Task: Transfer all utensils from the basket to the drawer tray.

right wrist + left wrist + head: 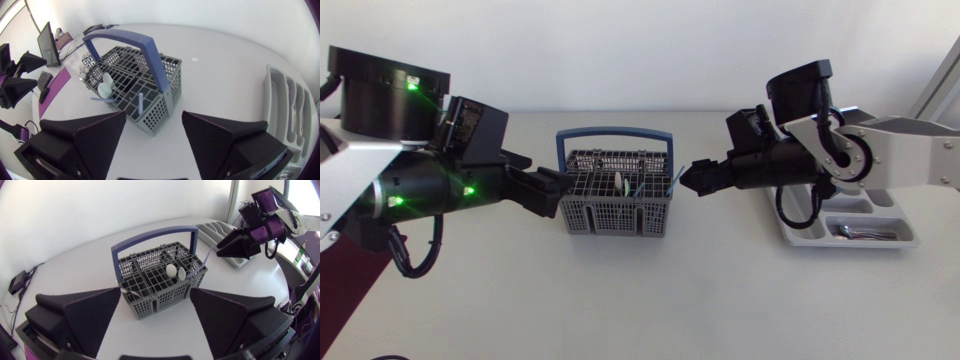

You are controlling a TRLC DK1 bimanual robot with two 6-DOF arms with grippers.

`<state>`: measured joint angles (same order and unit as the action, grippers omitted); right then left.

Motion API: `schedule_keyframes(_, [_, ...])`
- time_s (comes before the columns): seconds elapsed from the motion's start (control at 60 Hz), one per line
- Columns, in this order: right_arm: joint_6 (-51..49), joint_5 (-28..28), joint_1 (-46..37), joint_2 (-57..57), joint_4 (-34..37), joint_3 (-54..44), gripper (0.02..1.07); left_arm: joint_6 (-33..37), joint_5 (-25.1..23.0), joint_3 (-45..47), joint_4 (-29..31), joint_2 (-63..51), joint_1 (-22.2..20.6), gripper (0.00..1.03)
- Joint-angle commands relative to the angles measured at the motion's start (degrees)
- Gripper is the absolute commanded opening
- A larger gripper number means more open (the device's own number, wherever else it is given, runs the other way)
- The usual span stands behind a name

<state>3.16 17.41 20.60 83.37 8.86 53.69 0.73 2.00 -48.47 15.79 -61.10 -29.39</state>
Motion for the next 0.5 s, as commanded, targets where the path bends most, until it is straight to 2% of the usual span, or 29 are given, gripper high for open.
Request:
schedule_keyframes(0.0, [0.0, 0.8, 1.0, 2.4, -1.3, 1.5, 0.55, 0.9, 0.0, -1.1, -1.2, -2.7, -0.6, 0.96])
schedule_keyframes(0.117, [-0.2, 1.0, 1.5, 4.1, -2.6, 1.9, 0.43, 0.8, 0.0, -1.1, -3.1, -5.3, -1.9, 0.96])
schedule_keyframes(0.233, [-0.2, 1.1, 1.9, 5.7, -3.1, 2.6, 0.38, 0.8, 0.0, -1.1, -5.4, -7.7, -3.3, 0.96])
schedule_keyframes(0.333, [-0.2, 1.1, 2.1, 6.3, -4.2, 2.7, 0.3, 0.8, 0.0, -0.7, -8.2, -8.9, -4.0, 0.96])
schedule_keyframes(0.483, [-0.3, 1.1, 2.2, 8.1, -5.2, 2.9, 0.29, 1.0, 0.0, 0.0, -11.3, -10.7, -5.2, 0.96])
